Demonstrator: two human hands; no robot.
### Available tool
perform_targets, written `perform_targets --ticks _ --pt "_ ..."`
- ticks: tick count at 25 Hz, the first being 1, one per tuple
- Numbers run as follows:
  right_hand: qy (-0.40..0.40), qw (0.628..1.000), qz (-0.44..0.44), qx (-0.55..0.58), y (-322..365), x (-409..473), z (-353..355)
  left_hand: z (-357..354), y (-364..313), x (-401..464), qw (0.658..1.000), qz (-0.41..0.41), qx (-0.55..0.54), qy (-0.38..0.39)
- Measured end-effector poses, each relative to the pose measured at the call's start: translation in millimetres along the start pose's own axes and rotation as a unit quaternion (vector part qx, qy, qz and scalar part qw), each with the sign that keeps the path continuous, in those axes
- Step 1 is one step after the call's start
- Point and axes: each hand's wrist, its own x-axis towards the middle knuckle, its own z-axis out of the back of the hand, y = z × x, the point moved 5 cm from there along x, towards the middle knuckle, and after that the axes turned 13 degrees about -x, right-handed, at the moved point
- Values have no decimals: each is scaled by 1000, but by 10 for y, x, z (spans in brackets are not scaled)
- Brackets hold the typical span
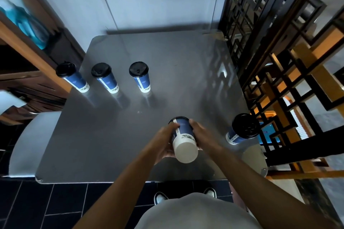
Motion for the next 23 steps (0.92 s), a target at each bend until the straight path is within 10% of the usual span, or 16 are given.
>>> perform_targets --ticks 17,23 --pt "33 998 8 55 39 -78 -111 3 11 -95 994 17 -97 42" --pt "78 988 124 53 94 -202 110 80 1 -179 961 -111 248 57"
